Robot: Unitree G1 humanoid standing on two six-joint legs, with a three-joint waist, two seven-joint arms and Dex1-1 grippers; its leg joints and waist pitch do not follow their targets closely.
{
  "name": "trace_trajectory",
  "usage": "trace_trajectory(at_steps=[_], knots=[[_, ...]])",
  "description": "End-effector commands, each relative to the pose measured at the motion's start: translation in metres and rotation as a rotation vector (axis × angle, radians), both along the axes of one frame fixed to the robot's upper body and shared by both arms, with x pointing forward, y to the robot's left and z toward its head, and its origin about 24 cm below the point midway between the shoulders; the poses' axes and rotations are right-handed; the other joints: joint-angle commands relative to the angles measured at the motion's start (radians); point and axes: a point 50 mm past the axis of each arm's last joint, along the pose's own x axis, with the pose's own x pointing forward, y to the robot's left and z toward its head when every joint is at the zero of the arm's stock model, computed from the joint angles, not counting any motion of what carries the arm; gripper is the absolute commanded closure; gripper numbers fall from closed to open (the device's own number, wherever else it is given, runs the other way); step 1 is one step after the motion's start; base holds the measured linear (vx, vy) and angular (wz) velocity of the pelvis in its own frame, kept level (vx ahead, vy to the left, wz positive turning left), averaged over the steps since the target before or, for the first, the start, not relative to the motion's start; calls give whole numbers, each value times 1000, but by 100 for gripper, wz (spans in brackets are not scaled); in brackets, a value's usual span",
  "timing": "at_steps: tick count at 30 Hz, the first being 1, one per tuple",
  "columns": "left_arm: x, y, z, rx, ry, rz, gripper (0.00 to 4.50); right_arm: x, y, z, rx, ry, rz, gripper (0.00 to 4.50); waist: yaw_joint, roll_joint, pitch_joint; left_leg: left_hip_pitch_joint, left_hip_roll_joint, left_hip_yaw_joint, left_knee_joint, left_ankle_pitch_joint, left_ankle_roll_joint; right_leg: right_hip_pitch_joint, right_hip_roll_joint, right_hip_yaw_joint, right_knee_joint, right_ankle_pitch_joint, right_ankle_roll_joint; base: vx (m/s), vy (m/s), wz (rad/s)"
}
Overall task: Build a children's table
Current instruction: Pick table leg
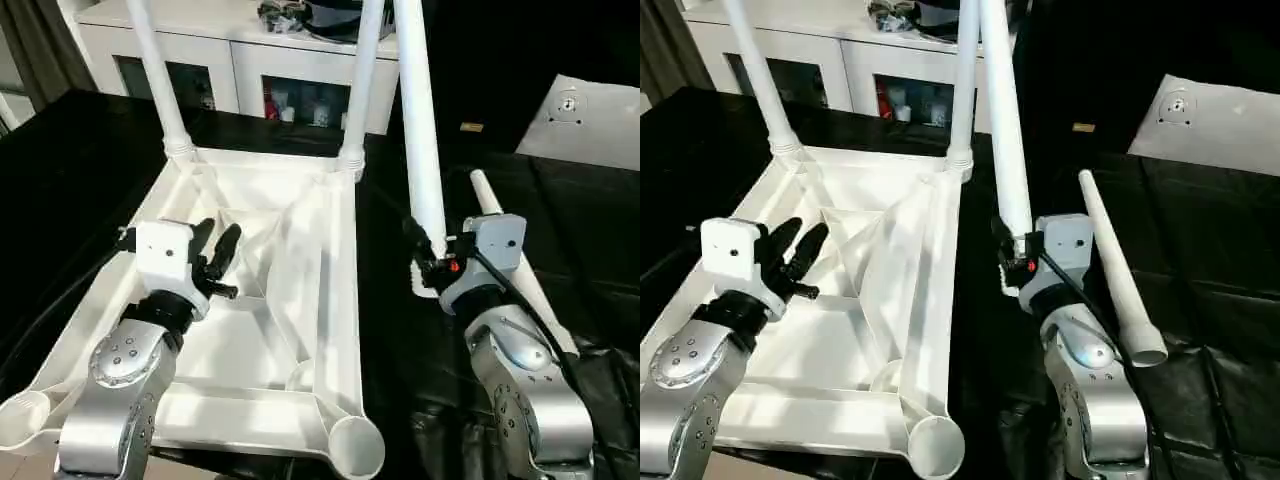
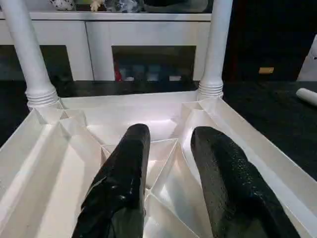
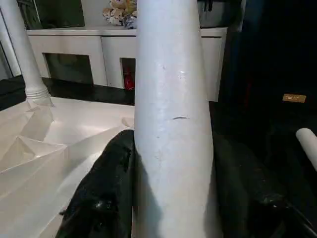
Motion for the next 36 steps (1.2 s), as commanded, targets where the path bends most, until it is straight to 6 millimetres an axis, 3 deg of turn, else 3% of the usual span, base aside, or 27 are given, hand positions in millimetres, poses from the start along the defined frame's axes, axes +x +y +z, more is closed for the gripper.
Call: trace_trajectory(at_steps=[1, 2, 3, 4, 7, 8, 10, 12, 17, 18, 19, 21, 22, 23, 24, 25, 26, 27, 28, 30, 31, 33, 34, 35, 36], knots=[[0, 0, 3, 4, -17, 7, 284, -1, -1, 4, -3, -24, 1, 261, 0, 0, -51, -1, 8, 14, -68, -164, -23, 39, -51, 35, -87, -144, -83, 0, 0, 0], [-21, 34, 3, -31, 102, 309, 284, 6, -4, 6, 69, 62, -106, 261, 5, -90, -51, -11, 5, 19, -68, -155, 1, 50, -52, 29, -97, -170, -63, 0, 0, 0], [-21, 33, 3, -30, 102, 307, 284, 6, -4, 6, 71, 63, -105, 261, 11, -50, -60, -7, 11, 11, -65, -98, -13, 60, -59, 30, -55, -89, -89, 0, 0, 0], [-20, 31, 1, -8, 101, 272, 284, 2, 0, 4, 113, 76, -89, 261, 12, -26, -46, 2, 7, 13, -67, -135, -17, 31, -59, 31, -86, -169, -69, 0, 0, 0], [-19, 31, 2, -39, 98, 270, 284, 0, 0, 4, 126, 74, -99, 261, 11, -31, -47, 5, 15, 9, -73, -167, -42, 30, -49, 30, -83, -137, -61, 0, 0, 0], [-19, 31, 2, -48, 98, 269, 284, 0, 0, 4, 130, 77, -102, 261, 16, -34, -46, 12, 17, 9, -74, -184, -50, 26, -48, 30, -80, -114, -65, 0, 0, 0], [-18, 32, 4, -40, 85, 279, 284, 1, 1, 2, 111, 85, -101, 261, 26, -48, -42, 12, 17, 9, -80, -236, -57, 27, -49, 29, -82, -167, -55, 0, 0, 0], [-17, 34, 7, -21, 76, 278, 284, 2, 4, 3, 125, 91, -81, 261, 28, -52, -42, 12, 15, 10, -80, -250, -54, 25, -51, 31, -86, -194, -47, 0, 0, 0], [-6, 31, 32, 7, 12, 220, 284, 8, 13, 21, 84, -33, -24, 261, 33, -48, -44, 13, 14, 6, -80, -267, -62, 20, -57, 30, -87, -237, -35, 0, 0, 0], [-1, 30, 40, -23, 1, 182, 284, 10, 16, 28, 15, -112, -21, 261, 34, -22, -44, 14, 13, 3, -79, -270, -70, 18, -57, 32, -83, -227, -40, 0, 0, 0], [8, 24, 46, -70, -5, 119, 284, 11, 18, 27, 25, -79, 10, 261, 28, -28, -47, 11, 11, 9, -74, -250, -80, 21, -53, 30, -87, -189, -45, 0, 0, 0], [15, 21, 49, -84, -7, 84, 284, 12, 21, 26, 93, -38, 62, 261, 29, -12, -44, 14, 5, 6, -72, -263, -81, 21, -51, 32, -81, -191, -57, 0, 0, 0], [24, 16, 54, -97, -12, 51, 284, 13, 22, 30, 191, -24, 132, 261, 26, 2, -44, 12, 3, 4, -74, -273, -74, 23, -48, 32, -82, -180, -63, 0, 0, 0], [26, 15, 55, -100, -13, 47, 284, 14, 22, 31, 207, -25, 140, 261, 27, -5, -46, 12, 4, 3, -73, -282, -65, 24, -51, 32, -82, -192, -69, 0, 0, 0], [35, 6, 59, -118, -11, -3, 284, 17, 23, 36, 298, -17, 207, 261, 31, 28, -47, 12, 3, -3, -74, -290, -74, 24, -53, 31, -76, -191, -76, 0, 0, 0], [45, -2, 65, -136, -14, -60, 284, 22, 25, 42, 367, -20, 276, 261, 28, 21, -49, 11, 2, -3, -72, -283, -67, 25, -52, 30, -79, -188, -81, 0, 0, 0], [49, -8, 67, -155, -7, -95, 284, 26, 24, 46, 360, -42, 283, 261, 28, 25, -53, 10, -1, 0, -66, -253, -65, 29, -52, 31, -77, -160, -93, 0, 0, 0], [51, -13, 69, -158, -6, -123, 284, 28, 24, 47, 374, -42, 298, 261, 29, 18, -55, 9, 0, 3, -65, -235, -63, 31, -53, 30, -79, -146, -101, 0, 0, 0], [54, -22, 72, -165, -2, -182, 267, 31, 23, 50, 399, -48, 334, 261, 31, 20, -57, -1, -2, 6, -63, -176, -57, 40, -55, 31, -75, -98, -115, 0, 0, 0], [58, -29, 76, -190, 13, -229, 267, 33, 23, 55, 402, -73, 376, 261, 33, 28, -59, -6, 0, 7, -59, -127, -59, 45, -57, 30, -70, -53, -126, 0, 0, 0], [59, -36, 83, -253, 3, -287, 267, 34, 23, 57, 406, -84, 419, 261, 36, 40, -61, -7, 0, 6, -56, -103, -61, 46, -57, 29, -68, -17, -135, 0, 0, 0], [62, -43, 95, -351, -14, -385, 267, 33, 24, 63, 397, -101, 486, 261, 35, 47, -66, -6, -5, 8, -51, -94, -65, 52, -54, 27, -67, 19, -155, 0, 0, 0], [65, -47, 102, -398, -21, -436, 267, 32, 24, 65, 390, -97, 537, 261, 35, 57, -70, -8, -6, 4, -47, -67, -63, 58, -53, 26, -59, 72, -170, 0, 0, 0], [66, -48, 104, -407, -21, -446, 267, 31, 24, 65, 388, -96, 548, 261, 33, 45, -66, -10, -8, 9, -46, -65, -50, 58, -49, 26, -65, 92, -181, 0, 0, 0], [68, -51, 108, -427, -22, -500, 267, 30, 23, 66, 394, -92, 574, 261, 34, 45, -67, -9, -10, 9, -46, -63, -44, 61, -49, 26, -64, 92, -185, 0, 0, 0]])
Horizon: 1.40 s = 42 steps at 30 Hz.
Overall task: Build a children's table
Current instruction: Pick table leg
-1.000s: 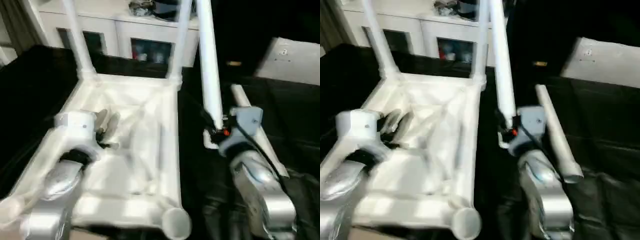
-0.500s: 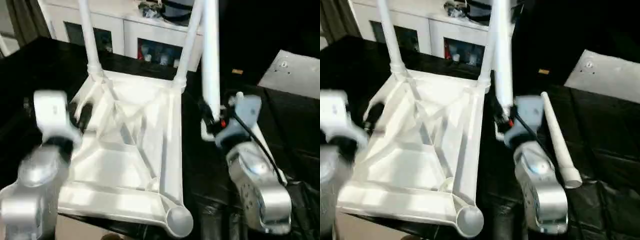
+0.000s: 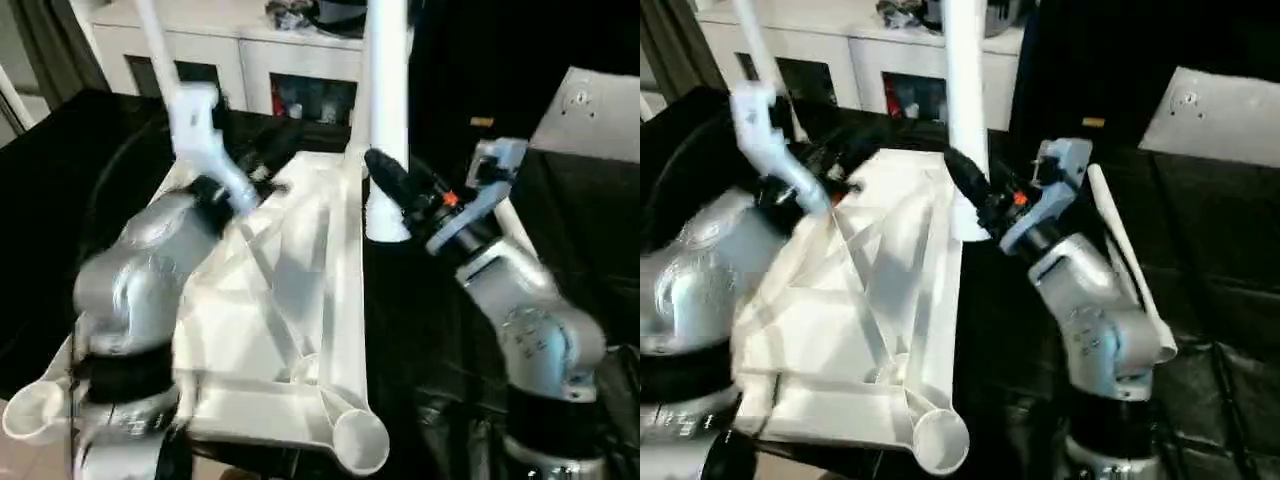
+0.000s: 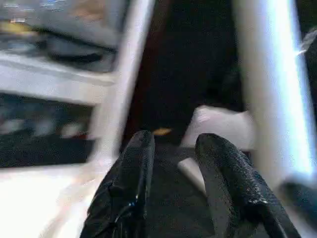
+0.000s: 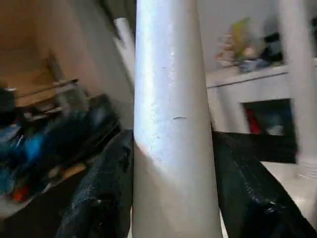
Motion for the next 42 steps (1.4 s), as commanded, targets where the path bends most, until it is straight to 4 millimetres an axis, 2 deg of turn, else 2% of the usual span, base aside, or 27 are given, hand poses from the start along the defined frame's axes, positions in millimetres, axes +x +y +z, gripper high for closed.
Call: trace_trajectory(at_steps=[1, 2, 4, 6, 9, 11, 12, 13, 17, 18, 19, 24, 25, 27, 29, 30, 31, 34, 35, 38, 40, 42], knots=[[3, -4, 9, -55, -6, -101, 267, -2, 0, 8, 23, -22, 79, 261, 7, 5, -73, -2, -10, 13, -55, -66, -33, 68, -48, 28, -70, 67, -187, 0, 0, 0], [5, -8, 15, -94, -7, -160, 267, -3, -2, 9, 42, -20, 109, 261, 12, 24, -74, 0, -8, 11, -54, -69, -28, 67, -52, 28, -70, 44, -192, 0, 0, 0], [5, -12, 18, -136, -7, -212, 267, -5, -4, 8, 59, -19, 142, 261, 10, 9, -71, -1, -7, 16, -55, -86, -17, 68, -50, 29, -79, 0, -198, 0, 0, 0], [5, -16, 21, -149, 0, -256, 267, -7, -5, 7, 49, -21, 156, 261, 14, 6, -71, -4, -6, 18, -57, -81, -8, 69, -53, 28, -80, -43, -196, 0, 0, 0], [-2, -23, 27, -224, -14, -384, 267, -9, -5, 7, 86, -25, 181, 261, 17, 21, -72, -1, -3, 17, -56, -92, -10, 61, -55, 28, -82, -87, -195, 0, 0, 0], [-6, -28, 28, -208, -23, -429, 267, -11, -4, 7, 92, -31, 194, 261, 17, 10, -72, -3, 0, 17, -60, -100, -5, 61, -54, 27, -85, -98, -195, 0, 0, 0], [-8, -30, 27, -200, -25, -451, 267, -12, -3, 8, 97, -35, 205, 261, 19, 14, -72, -2, 0, 16, -60, -102, -5, 60, -55, 26, -84, -101, -193, 0, 0, 0], [-8, -31, 26, -187, -20, -463, 267, -13, -2, 8, 99, -41, 215, 261, 20, 12, -71, 0, 1, 17, -61, -109, -4, 58, -54, 26, -86, -119, -185, 0, 0, 0], [-4, -34, 20, -155, -3, -463, 267, -15, 4, 10, 76, -63, 253, 261, 26, 14, -69, -1, 2, 17, -64, -120, -9, 54, -56, 27, -92, -165, -163, 0, 0, 0], [-4, -34, 19, -161, -2, -469, 267, -16, 5, 10, 63, -69, 259, 261, 29, 17, -70, 1, 4, 17, -65, -122, -12, 51, -56, 27, -92, -168, -157, 0, 0, 0], [-5, -34, 18, -154, -9, -474, 267, -15, 7, 10, 32, -83, 249, 261, 30, 13, -71, 0, 3, 17, -64, -115, -15, 53, -56, 27, -91, -158, -155, 0, 0, 0], [-4, -33, 11, -65, -52, -418, 267, -16, 13, 12, -13, -134, 239, 261, 32, 13, -74, -6, 6, 16, -65, -83, -15, 54, -57, 27, -84, -88, -149, 0, 0, 0], [-3, -33, 9, -47, -63, -393, 292, -16, 14, 12, -17, -138, 239, 261, 32, 15, -74, -7, 5, 16, -64, -80, -14, 54, -57, 27, -84, -80, -148, 0, 0, 0], [-1, -32, 8, -19, -92, -351, 292, -15, 16, 12, -39, -151, 218, 261, 30, 12, -75, -7, 5, 17, -64, -68, -15, 56, -57, 26, -82, -49, -148, 0, 0, 0], [-3, -31, 8, -23, -119, -347, 292, -14, 18, 12, -63, -169, 193, 261, 31, 13, -75, -7, 6, 17, -65, -74, -18, 55, -58, 26, -82, -53, -151, 0, 0, 0], [-8, -31, 10, -68, -123, -394, 321, -13, 19, 12, -76, -181, 180, 261, 31, 13, -75, -6, 6, 17, -64, -76, -19, 54, -58, 26, -81, -56, -152, 0, 0, 0], [-14, -31, 12, -116, -113, -446, 321, -12, 19, 12, -70, -183, 172, 261, 29, 6, -73, -8, 4, 20, -64, -79, -21, 55, -58, 26, -79, -59, -163, 0, 0, 0], [-15, -31, 11, -131, -111, -461, 321, -12, 20, 11, -70, -190, 172, 261, 29, 9, -71, -6, 4, 20, -64, -96, -15, 51, -57, 27, -83, -89, -164, 0, 0, 0], [-15, -32, 8, -116, -95, -459, 304, -12, 21, 10, -83, -197, 175, 261, 29, 6, -71, -6, 5, 21, -66, -101, -12, 51, -57, 28, -85, -107, -157, 0, 0, 0], [-12, -32, 3, -130, -52, -448, 290, -13, 23, 8, -115, -220, 176, 261, 29, 8, -70, -5, 4, 21, -66, -103, -17, 49, -56, 27, -86, -126, -146, 0, 0, 0], [-9, -30, 1, -139, -48, -427, 258, -13, 24, 8, -121, -232, 163, 261, 28, 8, -70, -6, 4, 20, -67, -103, -14, 50, -56, 27, -86, -123, -144, 0, 0, 0], [-8, -28, 0, -174, -38, -423, 248, -12, 25, 6, -134, -248, 146, 261, 29, 6, -71, -6, 5, 21, -66, -100, -13, 50, -57, 28, -86, -116, -143, 0, 0, 0]])
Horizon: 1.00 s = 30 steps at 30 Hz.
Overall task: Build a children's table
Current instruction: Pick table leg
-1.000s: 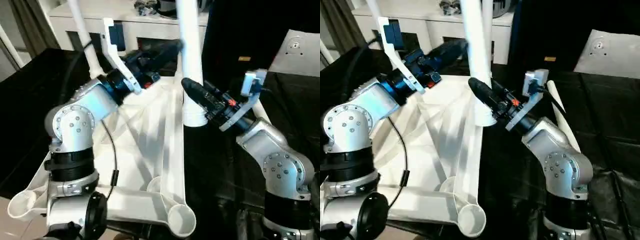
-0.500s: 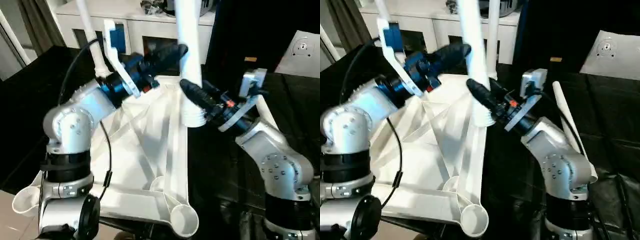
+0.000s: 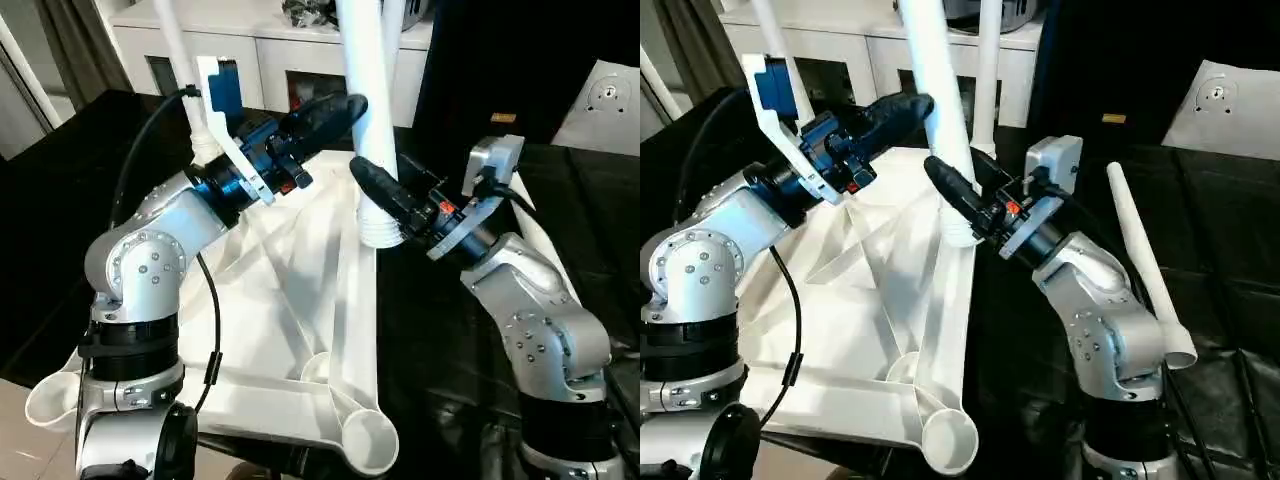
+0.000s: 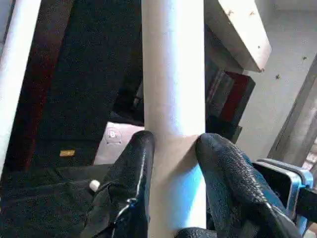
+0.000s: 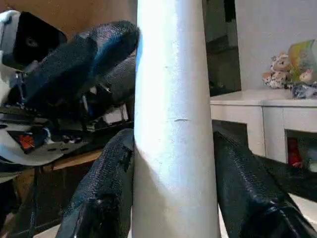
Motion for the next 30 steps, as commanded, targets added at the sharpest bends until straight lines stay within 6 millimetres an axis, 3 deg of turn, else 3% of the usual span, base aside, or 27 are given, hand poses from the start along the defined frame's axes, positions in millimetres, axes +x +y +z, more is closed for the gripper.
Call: trace_trajectory(at_steps=[1, 6, 13, 20, 22, 24, 30], knots=[[-1, -7, -7, -21, 51, -53, 244, -6, 18, 1, -32, -55, 71, 261, 1, -8, -69, 3, 2, 18, -63, -106, -25, 57, -52, 28, -83, -116, -145, 0, 0, 0], [-3, -7, -13, 23, 49, -64, 184, -7, 24, -5, -98, -97, 46, 261, 0, -6, -71, 3, 4, 16, -64, -100, -23, 57, -50, 28, -80, -82, -147, 0, 0, 0], [-1, -7, -18, 93, 29, -11, 130, -7, 31, -12, -186, -165, 1, 261, -3, -8, -67, 5, 6, 16, -67, -134, -27, 54, -53, 30, -85, -139, -135, 0, 0, 0], [4, -3, -15, 51, 1, 199, 73, 1, 35, -14, -175, -194, -156, 261, -5, -13, -68, 2, 6, 17, -66, -120, -26, 58, -53, 30, -82, -95, -140, 0, 0, 0], [5, 0, -15, 17, 12, 262, 73, 3, 33, -15, -173, -196, -197, 261, -5, -14, -68, 1, 5, 17, -66, -119, -25, 59, -52, 30, -81, -89, -138, 0, 0, 0], [6, 1, -14, -1, 16, 292, 106, 4, 33, -16, -174, -200, -217, 261, -4, -14, -68, 2, 5, 17, -66, -121, -22, 58, -53, 30, -83, -95, -131, 0, 0, 0], [3, -5, -20, 12, 51, 316, 106, 5, 35, -21, -207, -219, -246, 261, -5, -18, -67, 1, 5, 18, -65, -122, -17, 55, -51, 30, -82, -101, -123, 0, 0, 0]])
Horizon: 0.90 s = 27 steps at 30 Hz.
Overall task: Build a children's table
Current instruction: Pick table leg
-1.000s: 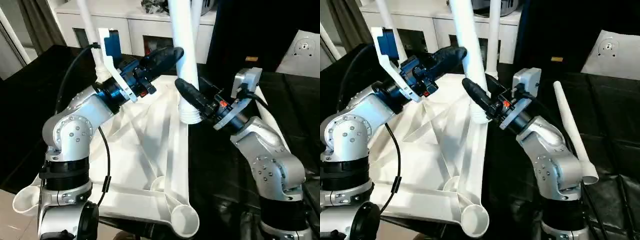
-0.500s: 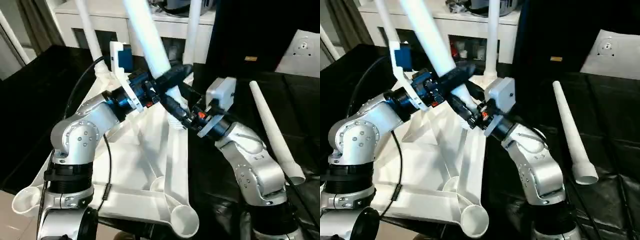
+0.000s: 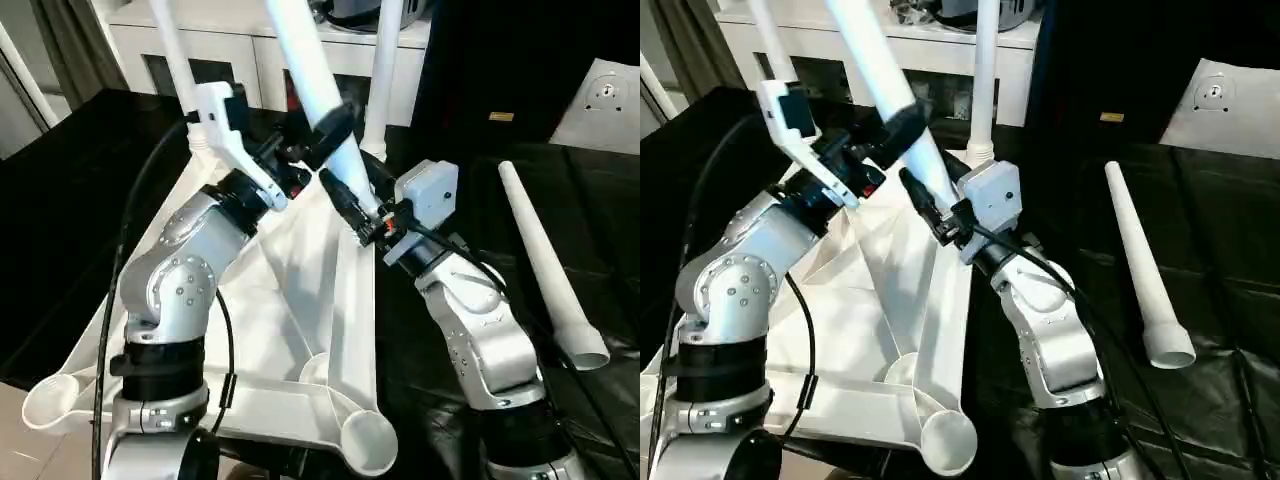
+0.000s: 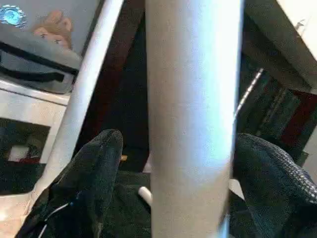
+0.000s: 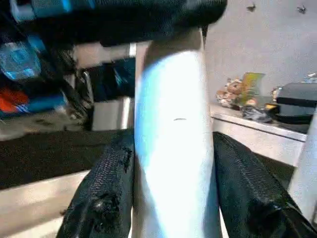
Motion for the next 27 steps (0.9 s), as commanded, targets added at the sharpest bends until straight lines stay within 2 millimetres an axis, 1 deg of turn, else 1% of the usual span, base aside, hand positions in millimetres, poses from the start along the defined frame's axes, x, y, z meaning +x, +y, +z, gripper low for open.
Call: trace_trajectory(at_steps=[1, 2, 4, 6, 7, 8, 10, 12, 16, 19, 21, 22, 24, 25, 27], knots=[[0, -1, -1, 21, 7, 17, 106, -1, 3, 3, 5, -26, 2, 261, -3, -13, -67, 3, 5, 17, -63, -126, -15, 55, -50, 30, -82, -105, -121, 0, 0, 0], [0, -4, -2, 21, 18, 27, 106, -1, 5, 2, 3, -30, -1, 261, -3, -17, -68, 2, 6, 17, -64, -127, -14, 56, -51, 30, -81, -105, -118, 0, 0, 0], [1, -6, -3, -5, 36, 49, 106, 0, 7, 2, -6, -43, -4, 261, -3, -16, -67, 2, 6, 17, -63, -134, -17, 55, -51, 30, -82, -111, -120, 0, 0, 0], [3, -6, -4, -15, 48, 66, 106, 0, 7, 2, -6, -47, -5, 261, -3, -17, -68, 2, 5, 17, -62, -130, -14, 57, -51, 30, -81, -102, -121, 0, 0, 0], [5, -5, -5, -38, 72, 96, 106, 1, 7, 2, -3, -51, -11, 261, -3, -20, -67, 1, 4, 17, -62, -127, -10, 57, -51, 31, -82, -92, -118, 0, 0, 0], [5, -5, -5, -45, 77, 103, 106, 1, 7, 2, -2, -52, -12, 261, -3, -19, -68, 1, 5, 17, -61, -126, -11, 57, -51, 31, -80, -90, -119, 0, 0, 0], [5, -4, -3, -89, 77, 113, 116, 2, 7, 3, 5, -54, -22, 261, -2, -20, -68, 1, 3, 17, -60, -118, -9, 58, -51, 31, -81, -85, -118, 0, 0, 0], [5, -3, -3, -106, 86, 131, 147, 2, 7, 3, 3, -58, -23, 261, -3, -21, -68, 1, 4, 17, -60, -125, -7, 58, -51, 30, -81, -91, -119, 0, 0, 0], [5, 0, -1, -93, 39, 159, 170, 2, 7, 3, 3, -63, -22, 261, -2, -21, -67, 1, 5, 16, -62, -128, -4, 57, -51, 30, -83, -100, -113, 0, 0, 0], [4, 1, 0, -21, -9, 168, 207, 3, 8, 3, 3, -68, -19, 261, -2, -20, -68, 1, 6, 15, -63, -130, -1, 56, -52, 30, -82, -98, -108, 0, 0, 0], [3, 2, -2, 39, -31, 164, 207, 3, 9, 3, 4, -69, -16, 261, -2, -18, -68, 3, 7, 14, -63, -128, -1, 55, -52, 30, -82, -97, -103, 0, 0, 0], [3, 2, -4, 86, -47, 164, 215, 3, 9, 2, 1, -70, -13, 261, -2, -17, -68, 3, 7, 14, -64, -128, -4, 54, -52, 30, -81, -96, -104, 0, 0, 0], [3, 2, -4, 105, -57, 160, 234, 3, 9, 2, -1, -72, -12, 261, -4, -17, -67, 3, 7, 16, -64, -132, -11, 54, -52, 30, -80, -93, -111, 0, 0, 0], [3, 3, -4, 112, -61, 161, 239, 2, 9, 2, -2, -72, -11, 261, -3, -15, -68, 3, 7, 15, -64, -133, -13, 55, -52, 30, -79, -93, -114, 0, 0, 0], [3, 3, -5, 129, -69, 158, 243, 2, 10, 2, -4, -73, -10, 261, -2, -16, -68, 4, 7, 16, -63, -132, -14, 54, -52, 31, -79, -84, -118, 0, 0, 0]])
